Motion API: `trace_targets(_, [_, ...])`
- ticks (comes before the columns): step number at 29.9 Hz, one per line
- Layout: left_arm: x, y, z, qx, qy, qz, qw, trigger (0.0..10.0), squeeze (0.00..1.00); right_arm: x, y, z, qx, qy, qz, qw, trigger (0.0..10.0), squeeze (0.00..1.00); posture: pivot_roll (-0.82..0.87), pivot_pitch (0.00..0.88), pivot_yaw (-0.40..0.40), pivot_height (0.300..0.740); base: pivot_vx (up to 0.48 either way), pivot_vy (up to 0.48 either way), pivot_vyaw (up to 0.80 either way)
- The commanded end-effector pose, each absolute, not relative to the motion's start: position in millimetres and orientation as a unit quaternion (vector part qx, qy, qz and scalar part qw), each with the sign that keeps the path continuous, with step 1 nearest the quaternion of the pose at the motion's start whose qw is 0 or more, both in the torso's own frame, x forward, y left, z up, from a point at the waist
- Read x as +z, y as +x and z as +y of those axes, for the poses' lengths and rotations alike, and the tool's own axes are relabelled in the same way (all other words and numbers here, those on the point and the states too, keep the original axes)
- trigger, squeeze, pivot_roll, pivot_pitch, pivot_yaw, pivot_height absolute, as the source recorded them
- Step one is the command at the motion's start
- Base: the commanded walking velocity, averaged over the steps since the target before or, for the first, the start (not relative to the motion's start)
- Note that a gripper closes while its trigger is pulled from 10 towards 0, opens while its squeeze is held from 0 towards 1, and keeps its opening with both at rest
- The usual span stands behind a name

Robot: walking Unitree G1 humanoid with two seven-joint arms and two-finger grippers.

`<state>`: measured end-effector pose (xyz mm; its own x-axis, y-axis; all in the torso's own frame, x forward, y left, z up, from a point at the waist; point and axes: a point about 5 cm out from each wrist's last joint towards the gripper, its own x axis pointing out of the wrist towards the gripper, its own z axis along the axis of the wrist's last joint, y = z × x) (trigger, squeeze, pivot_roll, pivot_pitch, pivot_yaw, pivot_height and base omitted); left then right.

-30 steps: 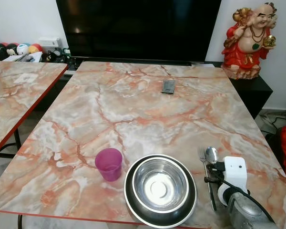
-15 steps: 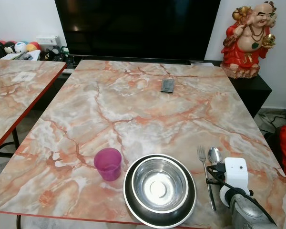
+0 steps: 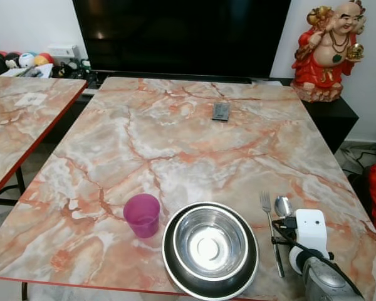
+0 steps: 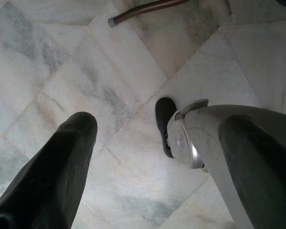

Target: Setting the table

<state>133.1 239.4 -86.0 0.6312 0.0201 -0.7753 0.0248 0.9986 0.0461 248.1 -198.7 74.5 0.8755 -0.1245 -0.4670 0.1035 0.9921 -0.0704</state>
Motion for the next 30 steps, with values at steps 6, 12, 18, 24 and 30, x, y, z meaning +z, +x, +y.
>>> trace_targets(6, [-86.2, 130.5, 243.3, 0.001, 0.033, 0.435, 0.9, 10.0, 0.0, 73.6, 245.5, -197.6, -0.058, -0.024, 0.249, 0.966, 10.0, 0.0, -0.04, 0.096, -0.014, 0.74, 0.0, 0.0, 0.0])
trace_targets(12, [-86.1, 130.4, 243.6, 0.0, 0.033, 0.435, 0.9, 10.0, 0.0, 73.6, 245.4, -197.3, -0.058, -0.025, 0.25, 0.966, 10.0, 0.11, -0.04, 0.096, -0.013, 0.74, 0.0, 0.0, 0.0])
trace_targets(18, [-86.0, 130.5, 243.8, 0.0, 0.033, 0.435, 0.9, 10.0, 0.0, 73.6, 245.3, -197.1, -0.058, -0.024, 0.25, 0.966, 10.0, 0.2, -0.04, 0.097, -0.013, 0.74, 0.0, 0.0, 0.0])
trace_targets(24, [-85.9, 130.8, 243.9, 0.0, 0.034, 0.435, 0.9, 10.0, 0.0, 73.7, 245.7, -197.0, -0.058, -0.023, 0.249, 0.966, 10.0, 0.21, -0.04, 0.097, -0.012, 0.74, 0.0, 0.0, 0.0])
trace_targets(30, [-85.8, 130.9, 243.8, 0.0, 0.033, 0.434, 0.9, 10.0, 0.0, 74.0, 245.9, -197.2, -0.058, -0.025, 0.25, 0.966, 10.0, 0.35, -0.04, 0.097, -0.012, 0.74, 0.0, 0.0, 0.0])
